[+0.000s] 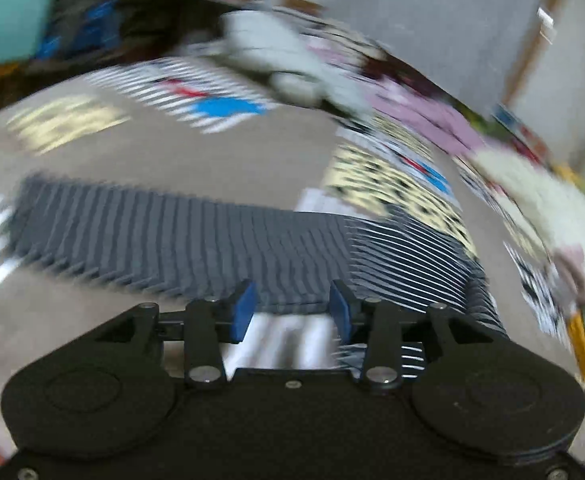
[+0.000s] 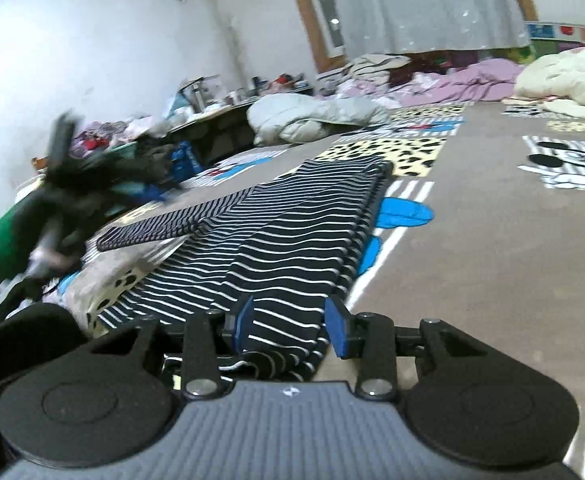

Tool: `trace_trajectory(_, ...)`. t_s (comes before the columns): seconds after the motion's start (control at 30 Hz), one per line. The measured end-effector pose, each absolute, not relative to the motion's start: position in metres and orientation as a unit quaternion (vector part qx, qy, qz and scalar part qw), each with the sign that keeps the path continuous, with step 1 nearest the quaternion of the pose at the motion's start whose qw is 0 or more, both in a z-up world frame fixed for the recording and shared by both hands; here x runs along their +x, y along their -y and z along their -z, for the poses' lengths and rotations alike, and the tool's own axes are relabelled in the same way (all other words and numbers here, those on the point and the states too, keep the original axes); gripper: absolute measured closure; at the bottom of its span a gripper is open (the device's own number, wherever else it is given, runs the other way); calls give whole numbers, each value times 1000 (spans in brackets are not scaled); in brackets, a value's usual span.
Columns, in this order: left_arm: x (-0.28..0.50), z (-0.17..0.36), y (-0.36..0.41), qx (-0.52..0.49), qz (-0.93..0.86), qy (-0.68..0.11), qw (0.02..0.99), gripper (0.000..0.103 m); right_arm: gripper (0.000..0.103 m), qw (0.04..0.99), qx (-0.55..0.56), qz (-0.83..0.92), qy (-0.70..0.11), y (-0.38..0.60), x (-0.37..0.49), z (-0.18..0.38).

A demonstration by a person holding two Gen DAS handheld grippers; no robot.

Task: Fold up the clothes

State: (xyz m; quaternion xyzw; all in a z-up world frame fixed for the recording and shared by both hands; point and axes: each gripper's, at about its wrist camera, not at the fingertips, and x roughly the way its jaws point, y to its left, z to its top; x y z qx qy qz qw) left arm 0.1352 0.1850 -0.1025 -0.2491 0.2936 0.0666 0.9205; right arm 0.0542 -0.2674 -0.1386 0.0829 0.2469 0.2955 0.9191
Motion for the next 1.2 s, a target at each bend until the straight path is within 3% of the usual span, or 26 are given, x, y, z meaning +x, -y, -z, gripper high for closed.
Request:
trace_trajectory(0.37,94,139,-308,-428,-212,-272,835,64,62,915,103,-284,-267,256,47,129)
trace_trajectory(0.5,104,142,-324,-448,-218,-252,830,64,62,913,110,-273,-281,256,53,133)
trace_trajectory(0.57,112,142,-325,-443,-220,-245,834,68,62,913,108,-268,-289,256,55,138)
trace_trajectory(0.6,115,141,-326,-437,-219,-244,837,84,62,912,107,-266,-293,257,55,141)
trace_trajectory(0.63,118,139,-326,-433,-217,-243,841,93,62,912,107,-264,-297,257,56,142)
trace_trajectory(0.7,121,132,-323,-423,-207,-233,851,94,62,910,113,-265,-298,259,56,144)
trace_trajectory(1.03,147,19,-160,-190,-43,-170,966,94,62,882,228,-304,-280,284,72,153)
trace_trajectory(1.2,175,4,-52,-78,38,-170,982,94,61,859,321,-294,-270,311,85,163)
